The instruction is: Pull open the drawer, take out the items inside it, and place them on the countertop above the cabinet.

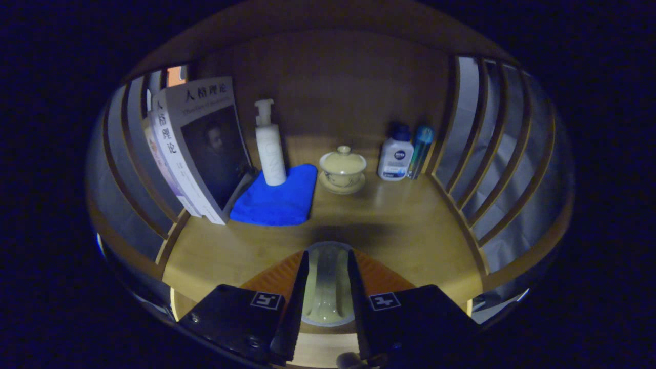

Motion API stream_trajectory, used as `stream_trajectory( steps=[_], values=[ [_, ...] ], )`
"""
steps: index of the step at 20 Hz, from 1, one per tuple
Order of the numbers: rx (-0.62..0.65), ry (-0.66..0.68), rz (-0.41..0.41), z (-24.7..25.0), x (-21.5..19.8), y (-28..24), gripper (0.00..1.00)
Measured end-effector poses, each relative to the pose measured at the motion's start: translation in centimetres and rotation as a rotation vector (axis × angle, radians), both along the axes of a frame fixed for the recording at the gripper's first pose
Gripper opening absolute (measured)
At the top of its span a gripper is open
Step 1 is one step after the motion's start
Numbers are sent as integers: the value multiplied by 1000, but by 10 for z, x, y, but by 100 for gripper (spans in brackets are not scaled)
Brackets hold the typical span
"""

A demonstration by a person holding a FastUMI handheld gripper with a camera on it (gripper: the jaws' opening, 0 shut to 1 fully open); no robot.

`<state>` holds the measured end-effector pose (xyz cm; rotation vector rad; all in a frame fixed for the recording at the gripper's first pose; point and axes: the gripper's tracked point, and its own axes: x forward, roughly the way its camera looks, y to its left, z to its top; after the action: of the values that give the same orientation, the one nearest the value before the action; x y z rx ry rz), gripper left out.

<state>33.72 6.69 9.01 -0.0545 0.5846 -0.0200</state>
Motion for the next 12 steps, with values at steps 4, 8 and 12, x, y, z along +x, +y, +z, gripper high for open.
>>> stream_trajectory(
  steps=[4, 8, 12],
  values=[
    [-1, -80, 43, 9, -24, 4, 48],
    [1, -143, 80, 5, -56, 6, 66],
    [-41, -271, 113, 9, -98, 6, 85]
  ],
)
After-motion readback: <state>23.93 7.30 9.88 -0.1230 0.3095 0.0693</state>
